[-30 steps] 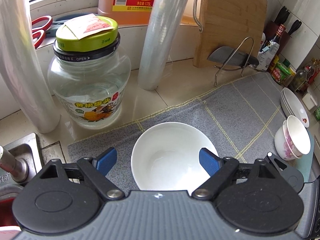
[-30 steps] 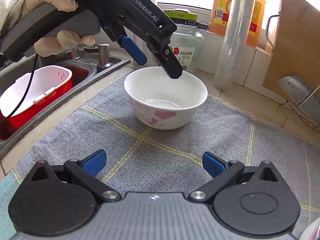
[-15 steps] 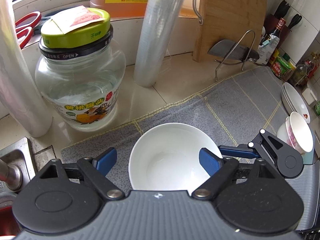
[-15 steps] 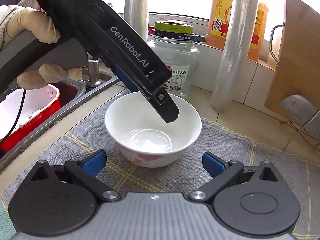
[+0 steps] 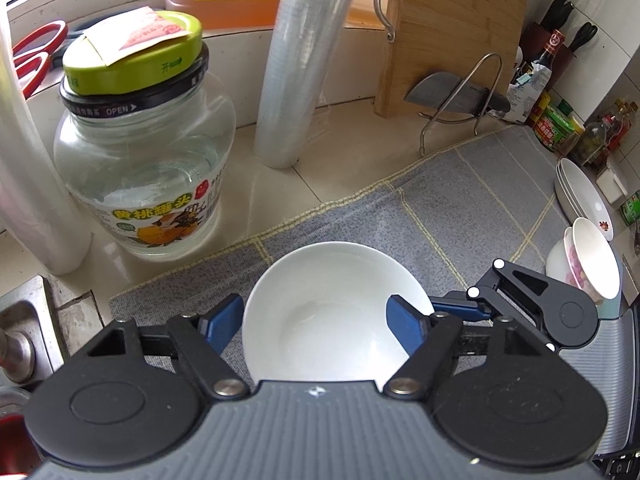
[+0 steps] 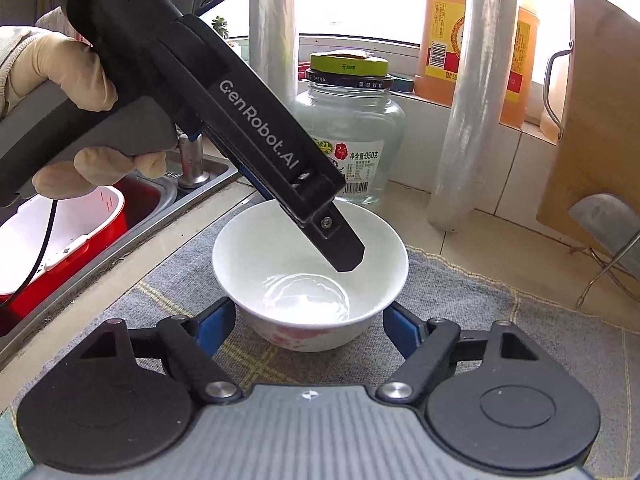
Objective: Organize plates and bowls
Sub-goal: 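Close the left tool on the pink-flowered bowl's rim, then lift the bowl with the left tool and carry it toward the nested bowls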
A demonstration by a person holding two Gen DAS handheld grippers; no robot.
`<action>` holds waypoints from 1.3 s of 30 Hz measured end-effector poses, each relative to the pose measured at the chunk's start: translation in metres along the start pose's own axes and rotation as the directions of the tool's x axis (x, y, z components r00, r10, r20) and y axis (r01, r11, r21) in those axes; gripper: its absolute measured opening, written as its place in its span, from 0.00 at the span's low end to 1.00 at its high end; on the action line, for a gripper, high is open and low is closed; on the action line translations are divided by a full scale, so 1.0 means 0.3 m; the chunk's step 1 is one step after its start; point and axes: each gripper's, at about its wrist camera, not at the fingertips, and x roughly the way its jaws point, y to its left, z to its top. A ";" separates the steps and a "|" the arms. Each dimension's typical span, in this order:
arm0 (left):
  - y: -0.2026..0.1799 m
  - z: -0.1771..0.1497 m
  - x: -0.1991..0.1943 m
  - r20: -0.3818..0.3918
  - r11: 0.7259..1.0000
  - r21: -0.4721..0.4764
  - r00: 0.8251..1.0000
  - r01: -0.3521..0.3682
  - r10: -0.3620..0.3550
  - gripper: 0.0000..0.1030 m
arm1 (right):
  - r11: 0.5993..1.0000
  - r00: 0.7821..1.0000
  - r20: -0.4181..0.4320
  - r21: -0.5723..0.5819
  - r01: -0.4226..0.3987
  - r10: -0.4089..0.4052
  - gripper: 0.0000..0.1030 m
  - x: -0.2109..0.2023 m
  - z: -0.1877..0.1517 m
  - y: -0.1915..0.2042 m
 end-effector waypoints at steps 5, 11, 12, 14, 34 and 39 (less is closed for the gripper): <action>-0.004 0.005 0.012 -0.013 1.000 0.009 1.000 0.004 -0.004 0.70 | 1.000 1.000 0.001 0.007 -0.001 0.001 0.84 0.000 0.000 0.002; -0.005 0.012 0.023 -0.024 1.000 0.019 1.000 0.002 -0.001 0.70 | 1.000 1.000 0.027 0.016 0.003 -0.003 0.92 -0.005 0.013 0.001; -0.005 0.012 0.023 -0.025 1.000 0.021 1.000 0.001 -0.001 0.70 | 1.000 1.000 0.027 0.017 0.004 -0.004 0.93 -0.003 0.014 0.001; -0.005 0.014 0.024 -0.025 1.000 0.020 1.000 0.004 -0.003 0.70 | 1.000 1.000 0.026 0.015 0.004 -0.005 0.93 0.000 0.012 0.003; 0.002 0.025 0.037 -0.036 0.999 0.047 0.999 -0.002 0.004 0.62 | 0.999 1.000 0.010 0.036 -0.004 0.004 0.93 0.005 0.016 0.002; 0.000 0.021 0.034 -0.037 0.999 0.055 0.999 -0.003 0.005 0.62 | 0.999 1.000 0.013 0.035 0.003 -0.003 0.92 0.005 0.016 0.006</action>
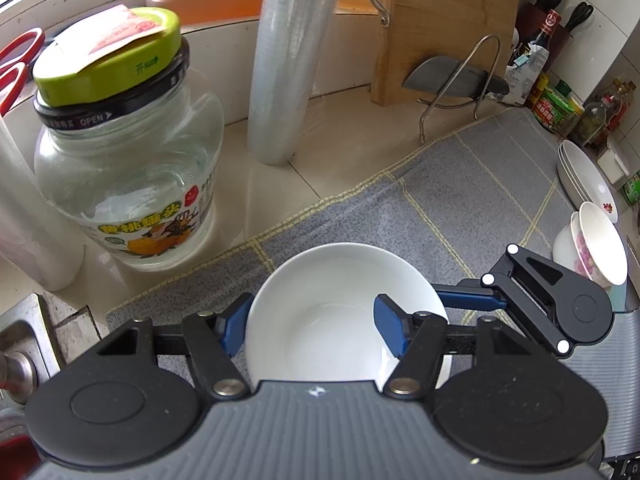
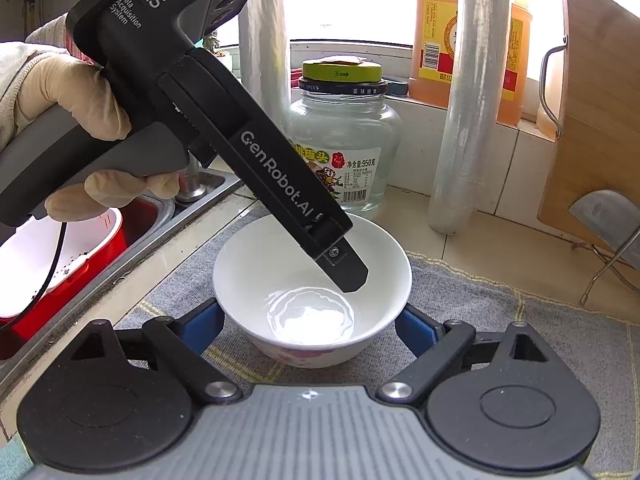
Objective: Organize plates and bowls
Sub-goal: 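Lift the bowl with the left tool and carry it toward the nested bowls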
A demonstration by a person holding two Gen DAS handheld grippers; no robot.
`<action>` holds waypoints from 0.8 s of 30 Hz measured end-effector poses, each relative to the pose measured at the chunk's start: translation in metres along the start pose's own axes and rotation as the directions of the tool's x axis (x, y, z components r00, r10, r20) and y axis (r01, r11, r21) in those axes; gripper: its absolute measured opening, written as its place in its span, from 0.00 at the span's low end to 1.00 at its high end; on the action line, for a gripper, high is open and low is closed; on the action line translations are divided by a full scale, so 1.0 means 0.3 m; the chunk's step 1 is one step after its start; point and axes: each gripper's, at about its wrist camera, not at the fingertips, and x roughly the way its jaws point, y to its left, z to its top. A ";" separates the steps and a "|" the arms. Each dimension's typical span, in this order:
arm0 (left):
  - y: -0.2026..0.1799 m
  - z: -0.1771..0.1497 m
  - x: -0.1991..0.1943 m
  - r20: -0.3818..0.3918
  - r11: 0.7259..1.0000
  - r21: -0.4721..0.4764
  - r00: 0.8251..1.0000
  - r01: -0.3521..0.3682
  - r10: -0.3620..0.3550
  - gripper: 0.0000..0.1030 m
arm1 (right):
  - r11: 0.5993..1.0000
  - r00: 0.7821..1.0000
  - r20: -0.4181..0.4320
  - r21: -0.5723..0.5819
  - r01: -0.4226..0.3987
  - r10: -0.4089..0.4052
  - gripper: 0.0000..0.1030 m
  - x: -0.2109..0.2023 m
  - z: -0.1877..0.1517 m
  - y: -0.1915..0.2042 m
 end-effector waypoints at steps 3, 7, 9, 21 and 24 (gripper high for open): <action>0.001 0.001 0.003 -0.001 1.000 0.005 1.000 0.001 -0.001 0.62 | 1.000 1.000 0.000 -0.025 0.010 -0.010 0.92 0.003 -0.004 0.011; -0.001 0.002 0.007 -0.002 1.000 0.006 1.000 0.002 -0.002 0.62 | 0.999 1.000 -0.002 -0.032 0.011 -0.011 0.92 0.002 -0.007 0.013; -0.007 0.002 0.009 -0.003 1.000 0.017 1.000 -0.003 0.003 0.62 | 1.000 1.000 -0.002 -0.027 0.011 -0.011 0.92 0.002 -0.006 0.010; -0.013 0.004 0.000 0.001 1.000 0.025 1.000 0.007 -0.007 0.62 | 0.999 0.999 -0.013 -0.033 0.031 -0.031 0.91 -0.010 0.003 0.023; -0.021 0.003 -0.010 0.004 1.000 0.029 1.000 0.009 -0.009 0.62 | 0.999 0.999 -0.014 -0.028 0.031 -0.031 0.91 -0.022 0.007 0.020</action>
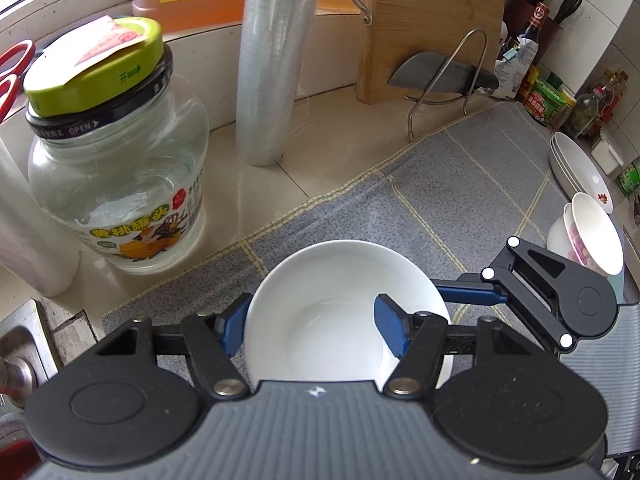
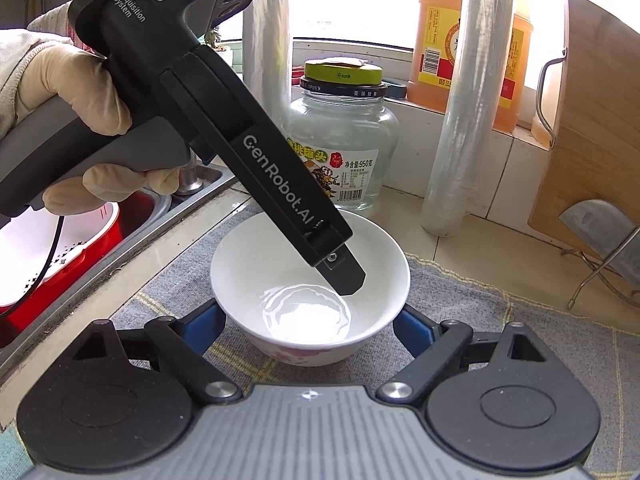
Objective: Organize plates and bowls
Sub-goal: 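Lift the bowl with the left tool and carry it toward the nested bowls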
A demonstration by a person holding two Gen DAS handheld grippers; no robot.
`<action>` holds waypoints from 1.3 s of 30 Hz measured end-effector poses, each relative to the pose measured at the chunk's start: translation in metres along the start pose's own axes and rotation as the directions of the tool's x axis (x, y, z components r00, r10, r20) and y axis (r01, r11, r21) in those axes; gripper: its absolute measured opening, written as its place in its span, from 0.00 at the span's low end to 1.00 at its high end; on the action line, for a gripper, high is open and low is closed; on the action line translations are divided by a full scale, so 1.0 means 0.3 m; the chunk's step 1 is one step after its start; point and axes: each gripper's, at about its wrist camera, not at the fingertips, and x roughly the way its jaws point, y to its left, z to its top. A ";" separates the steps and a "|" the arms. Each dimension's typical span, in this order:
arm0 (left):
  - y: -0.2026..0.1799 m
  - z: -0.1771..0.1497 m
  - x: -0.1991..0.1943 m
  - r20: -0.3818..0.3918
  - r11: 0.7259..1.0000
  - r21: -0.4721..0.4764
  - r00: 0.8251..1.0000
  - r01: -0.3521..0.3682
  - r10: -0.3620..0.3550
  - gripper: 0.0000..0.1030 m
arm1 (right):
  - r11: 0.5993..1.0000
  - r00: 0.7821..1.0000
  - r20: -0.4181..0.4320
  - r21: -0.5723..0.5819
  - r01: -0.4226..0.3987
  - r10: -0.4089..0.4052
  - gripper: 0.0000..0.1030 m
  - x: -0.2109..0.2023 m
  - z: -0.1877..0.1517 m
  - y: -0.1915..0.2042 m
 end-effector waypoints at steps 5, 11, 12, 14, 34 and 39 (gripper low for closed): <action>-0.027 -0.005 -0.024 0.008 1.000 -0.001 1.000 0.006 -0.006 0.62 | 1.000 1.000 0.003 0.001 0.004 -0.004 0.91 -0.039 0.007 0.002; -0.098 -0.007 -0.072 0.021 1.000 0.011 1.000 0.010 -0.010 0.62 | 1.000 1.000 0.009 0.011 0.017 -0.017 0.91 -0.124 0.004 0.002; -0.114 -0.006 -0.080 0.024 1.000 0.019 1.000 0.010 -0.011 0.62 | 1.000 1.000 0.010 0.013 0.021 -0.021 0.91 -0.141 0.001 0.002; -0.154 -0.005 -0.095 0.029 0.999 0.035 0.999 0.013 -0.014 0.62 | 0.999 1.000 0.009 0.017 0.030 -0.030 0.91 -0.172 -0.006 -0.002; -0.566 0.104 -0.052 0.033 0.970 0.220 0.993 0.106 -0.116 0.62 | 0.974 0.981 0.001 0.117 0.194 -0.196 0.91 -0.467 -0.157 -0.166; -0.674 0.154 -0.008 0.022 0.952 0.271 0.988 0.143 -0.154 0.62 | 0.959 0.969 -0.007 0.140 0.246 -0.248 0.91 -0.522 -0.197 -0.226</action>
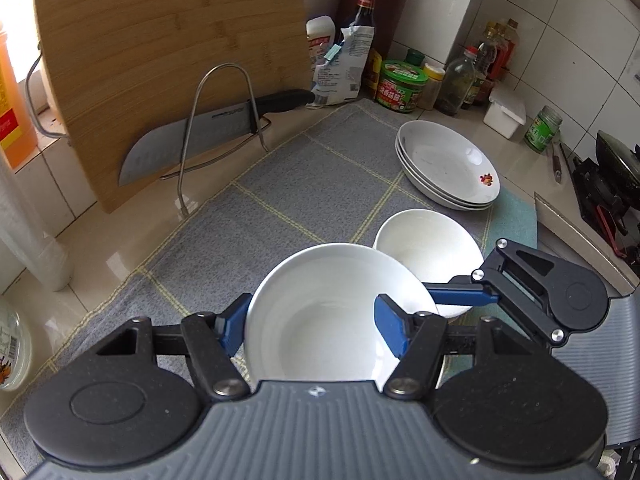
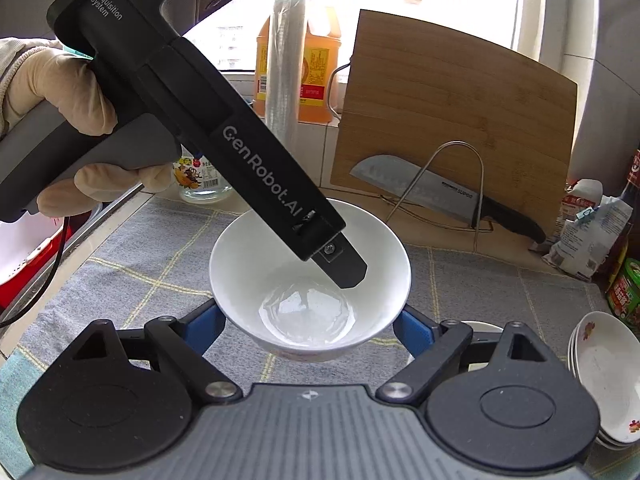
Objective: Organize plates and bowls
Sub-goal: 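Lift the bowl with the left tool and carry it toward the nested bowls, then lower the bowl into the nested bowls and open the left tool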
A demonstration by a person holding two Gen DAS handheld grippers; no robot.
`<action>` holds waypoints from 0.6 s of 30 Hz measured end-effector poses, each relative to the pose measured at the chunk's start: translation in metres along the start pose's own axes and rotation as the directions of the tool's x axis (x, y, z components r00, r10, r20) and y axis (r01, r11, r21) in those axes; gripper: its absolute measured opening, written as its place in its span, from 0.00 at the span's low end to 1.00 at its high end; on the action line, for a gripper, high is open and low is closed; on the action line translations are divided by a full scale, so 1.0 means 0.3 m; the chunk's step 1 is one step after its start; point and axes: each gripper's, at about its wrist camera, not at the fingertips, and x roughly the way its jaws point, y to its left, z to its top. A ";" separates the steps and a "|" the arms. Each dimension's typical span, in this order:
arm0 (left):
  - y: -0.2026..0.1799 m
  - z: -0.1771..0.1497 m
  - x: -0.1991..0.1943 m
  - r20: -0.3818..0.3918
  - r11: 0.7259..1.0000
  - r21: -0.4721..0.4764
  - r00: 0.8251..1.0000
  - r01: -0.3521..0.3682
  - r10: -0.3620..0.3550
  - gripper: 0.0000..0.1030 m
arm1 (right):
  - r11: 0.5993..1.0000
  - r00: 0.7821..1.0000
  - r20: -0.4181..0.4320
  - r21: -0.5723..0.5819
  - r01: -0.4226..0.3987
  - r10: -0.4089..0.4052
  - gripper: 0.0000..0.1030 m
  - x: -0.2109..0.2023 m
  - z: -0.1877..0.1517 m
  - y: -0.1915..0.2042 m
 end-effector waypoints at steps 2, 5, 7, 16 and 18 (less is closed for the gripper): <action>-0.031 0.025 0.025 -0.001 1.000 0.018 1.000 0.013 -0.013 0.62 | 1.000 1.000 -0.003 0.013 0.023 -0.023 0.91 -0.013 -0.015 -0.036; -0.074 0.060 0.065 -0.006 0.998 0.044 0.999 0.033 -0.033 0.62 | 0.998 0.999 -0.010 0.031 0.051 -0.051 0.91 -0.027 -0.034 -0.080; -0.099 0.082 0.087 -0.002 0.998 0.063 0.999 0.033 -0.032 0.64 | 0.998 0.999 -0.003 0.045 0.050 -0.050 0.90 -0.044 -0.046 -0.113; -0.161 0.141 0.152 -0.005 0.993 0.085 0.997 0.083 -0.082 0.64 | 0.991 0.995 -0.015 0.083 0.103 -0.102 0.90 -0.070 -0.080 -0.204; -0.173 0.146 0.167 -0.010 0.992 0.095 0.996 0.086 -0.085 0.64 | 0.990 0.993 -0.017 0.084 0.114 -0.113 0.90 -0.081 -0.086 -0.209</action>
